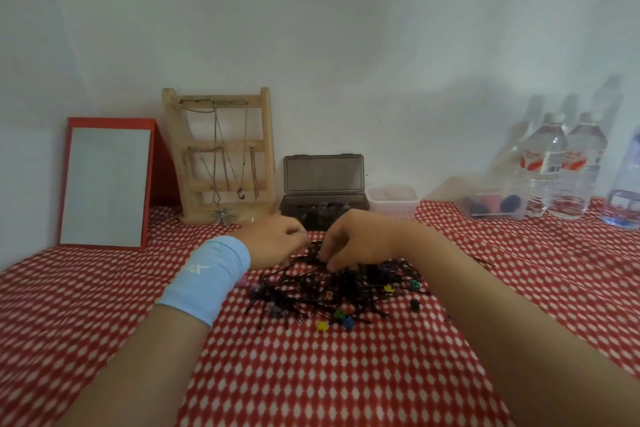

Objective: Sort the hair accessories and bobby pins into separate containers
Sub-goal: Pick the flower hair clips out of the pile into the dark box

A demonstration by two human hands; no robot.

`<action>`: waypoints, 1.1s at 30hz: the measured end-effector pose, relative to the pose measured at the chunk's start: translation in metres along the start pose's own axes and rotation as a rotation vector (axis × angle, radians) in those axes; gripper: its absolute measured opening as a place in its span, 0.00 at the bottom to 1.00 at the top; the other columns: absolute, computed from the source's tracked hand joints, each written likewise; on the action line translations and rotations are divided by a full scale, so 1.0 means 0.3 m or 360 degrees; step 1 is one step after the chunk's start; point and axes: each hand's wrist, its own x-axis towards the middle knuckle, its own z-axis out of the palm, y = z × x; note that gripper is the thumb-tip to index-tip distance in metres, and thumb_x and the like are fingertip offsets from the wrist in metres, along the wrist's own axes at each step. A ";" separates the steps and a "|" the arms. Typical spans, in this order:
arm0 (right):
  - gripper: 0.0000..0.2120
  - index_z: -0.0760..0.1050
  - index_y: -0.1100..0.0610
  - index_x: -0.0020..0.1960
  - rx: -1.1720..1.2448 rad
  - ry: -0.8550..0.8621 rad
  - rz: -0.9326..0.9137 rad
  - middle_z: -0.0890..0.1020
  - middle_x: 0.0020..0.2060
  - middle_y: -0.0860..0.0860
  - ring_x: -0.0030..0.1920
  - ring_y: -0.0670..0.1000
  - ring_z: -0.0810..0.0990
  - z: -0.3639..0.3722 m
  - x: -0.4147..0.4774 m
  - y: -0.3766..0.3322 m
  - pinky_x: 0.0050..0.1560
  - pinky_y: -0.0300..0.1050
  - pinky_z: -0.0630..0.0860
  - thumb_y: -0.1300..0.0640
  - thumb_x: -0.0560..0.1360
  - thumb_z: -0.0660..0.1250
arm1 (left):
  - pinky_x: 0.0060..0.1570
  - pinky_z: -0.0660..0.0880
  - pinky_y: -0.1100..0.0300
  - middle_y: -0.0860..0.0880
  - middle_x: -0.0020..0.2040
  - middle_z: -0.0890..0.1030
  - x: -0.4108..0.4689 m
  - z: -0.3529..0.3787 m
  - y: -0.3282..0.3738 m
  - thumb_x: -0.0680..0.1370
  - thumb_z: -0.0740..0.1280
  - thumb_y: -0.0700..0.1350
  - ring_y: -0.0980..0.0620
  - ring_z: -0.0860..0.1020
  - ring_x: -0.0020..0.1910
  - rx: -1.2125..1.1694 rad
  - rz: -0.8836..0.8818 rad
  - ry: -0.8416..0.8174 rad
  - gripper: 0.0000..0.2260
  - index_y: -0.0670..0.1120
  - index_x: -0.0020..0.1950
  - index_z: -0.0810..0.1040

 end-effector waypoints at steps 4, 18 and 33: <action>0.08 0.85 0.48 0.55 -0.0217 -0.0140 -0.0030 0.84 0.50 0.40 0.50 0.42 0.82 0.039 0.063 -0.050 0.60 0.43 0.77 0.51 0.75 0.74 | 0.42 0.72 0.56 0.46 0.39 0.80 -0.034 -0.050 -0.063 0.83 0.54 0.55 0.51 0.77 0.36 -0.0074 -0.0119 0.0034 0.19 0.51 0.41 0.79; 0.13 0.84 0.49 0.57 -0.0529 -0.0373 -0.0117 0.82 0.51 0.42 0.51 0.44 0.77 0.118 0.222 -0.218 0.59 0.44 0.75 0.47 0.75 0.74 | 0.39 0.75 0.68 0.56 0.37 0.82 -0.100 -0.110 -0.225 0.76 0.71 0.47 0.58 0.81 0.36 0.0150 -0.0194 -0.0269 0.09 0.56 0.55 0.84; 0.12 0.83 0.53 0.62 -0.0435 -0.0117 -0.0002 0.84 0.59 0.50 0.58 0.51 0.81 0.077 0.328 -0.121 0.65 0.50 0.77 0.57 0.79 0.69 | 0.60 0.72 0.59 0.51 0.61 0.80 0.012 -0.170 -0.231 0.78 0.68 0.49 0.54 0.77 0.58 0.0079 -0.0179 0.0248 0.10 0.51 0.58 0.82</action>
